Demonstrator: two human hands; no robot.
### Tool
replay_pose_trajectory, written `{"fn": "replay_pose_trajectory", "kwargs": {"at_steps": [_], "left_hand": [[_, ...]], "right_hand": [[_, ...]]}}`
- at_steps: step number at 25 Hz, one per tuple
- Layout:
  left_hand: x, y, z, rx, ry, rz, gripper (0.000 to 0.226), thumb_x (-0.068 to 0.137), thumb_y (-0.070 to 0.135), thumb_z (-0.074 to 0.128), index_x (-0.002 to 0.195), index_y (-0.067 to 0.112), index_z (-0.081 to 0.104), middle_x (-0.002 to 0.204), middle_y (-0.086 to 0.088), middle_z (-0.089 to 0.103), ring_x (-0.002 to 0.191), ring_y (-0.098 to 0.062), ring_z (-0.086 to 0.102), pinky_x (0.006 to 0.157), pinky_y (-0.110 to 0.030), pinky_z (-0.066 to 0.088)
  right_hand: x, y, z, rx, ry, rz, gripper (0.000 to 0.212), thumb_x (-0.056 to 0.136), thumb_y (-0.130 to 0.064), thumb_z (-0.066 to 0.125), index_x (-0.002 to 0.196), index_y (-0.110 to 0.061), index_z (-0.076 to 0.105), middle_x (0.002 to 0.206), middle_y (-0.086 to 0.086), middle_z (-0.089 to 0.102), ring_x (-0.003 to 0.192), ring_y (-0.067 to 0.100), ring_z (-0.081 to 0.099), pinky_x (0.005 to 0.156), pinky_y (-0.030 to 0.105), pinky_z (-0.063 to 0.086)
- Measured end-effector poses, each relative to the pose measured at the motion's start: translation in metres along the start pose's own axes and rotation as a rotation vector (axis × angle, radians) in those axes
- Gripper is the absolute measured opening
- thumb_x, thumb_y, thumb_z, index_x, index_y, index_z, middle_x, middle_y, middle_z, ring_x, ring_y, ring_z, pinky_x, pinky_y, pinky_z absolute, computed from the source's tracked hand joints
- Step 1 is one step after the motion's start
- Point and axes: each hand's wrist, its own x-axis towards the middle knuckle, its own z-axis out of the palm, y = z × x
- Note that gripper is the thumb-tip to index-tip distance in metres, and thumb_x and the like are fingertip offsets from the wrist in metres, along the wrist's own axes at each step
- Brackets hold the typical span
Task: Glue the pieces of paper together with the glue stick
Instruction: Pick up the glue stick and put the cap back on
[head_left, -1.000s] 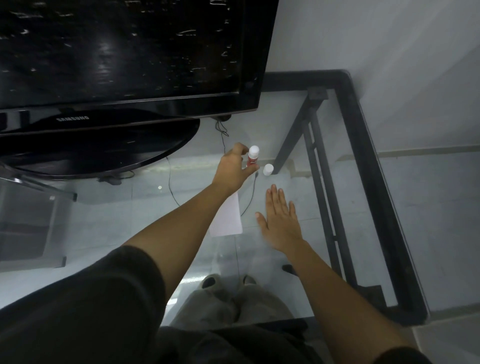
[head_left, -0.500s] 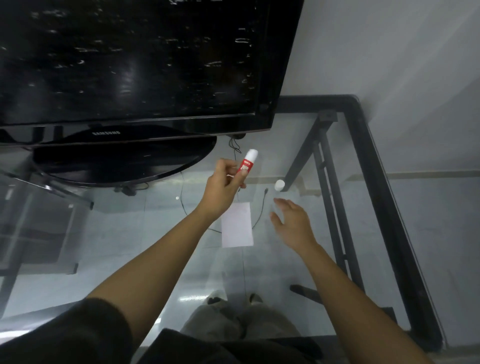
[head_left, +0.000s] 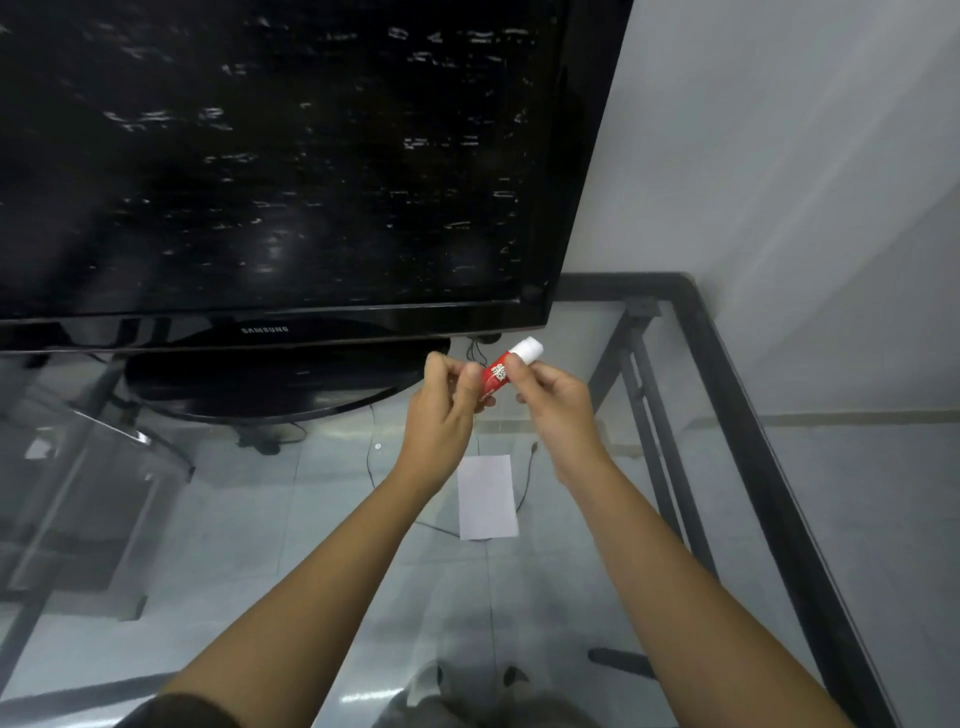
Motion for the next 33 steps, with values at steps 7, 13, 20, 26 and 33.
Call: {"fn": "replay_pose_trajectory", "kwargs": {"at_steps": [7,13,20,26,33], "left_hand": [[-0.007,0.014,-0.013,-0.564,-0.145,-0.413,0.019,0.092,0.033,0.05,0.086,0.015,0.051,0.06,-0.001,0.061,0.047,-0.007,0.054,0.052,-0.02,0.048],[-0.004,0.031,-0.018,-0.692,-0.24,-0.528,0.022,0.093,0.039,0.046,0.095,0.017,0.05,0.061,0.0,0.054,0.049,-0.006,0.048,0.051,-0.014,0.047],[-0.003,0.046,-0.022,-0.684,-0.34,-0.835,0.053,0.093,0.054,0.036,0.058,0.016,0.046,0.034,0.005,0.037,0.027,-0.006,0.031,0.03,-0.015,0.028],[-0.01,0.044,-0.013,-0.378,-0.194,-0.42,0.031,0.094,0.043,0.043,0.083,0.016,0.055,0.054,0.002,0.054,0.048,-0.008,0.044,0.057,-0.021,0.04],[-0.005,0.046,-0.023,-0.709,-0.366,-0.866,0.052,0.093,0.053,0.035,0.059,0.016,0.049,0.037,0.004,0.043,0.03,-0.006,0.036,0.032,-0.015,0.032]], "right_hand": [[-0.011,-0.02,-0.001,0.08,-0.017,0.003,0.021,0.089,-0.038,0.057,0.093,-0.021,0.07,0.071,-0.013,0.061,0.073,-0.001,0.055,0.068,0.011,0.039],[-0.017,-0.028,-0.005,0.093,-0.011,-0.048,0.015,0.09,-0.034,0.055,0.091,-0.025,0.067,0.074,-0.017,0.061,0.072,-0.011,0.059,0.067,0.007,0.043],[-0.016,-0.035,-0.004,0.099,-0.048,-0.116,0.012,0.09,-0.032,0.056,0.084,-0.026,0.065,0.074,-0.012,0.061,0.071,-0.008,0.06,0.058,-0.004,0.04],[-0.015,-0.032,-0.007,0.125,0.009,-0.107,0.01,0.09,-0.033,0.055,0.088,-0.028,0.064,0.072,-0.016,0.059,0.074,-0.005,0.058,0.066,0.005,0.042],[-0.014,-0.026,-0.005,0.089,-0.011,-0.115,0.013,0.089,-0.033,0.057,0.089,-0.024,0.066,0.076,-0.012,0.062,0.079,-0.001,0.06,0.059,-0.003,0.042]]}}
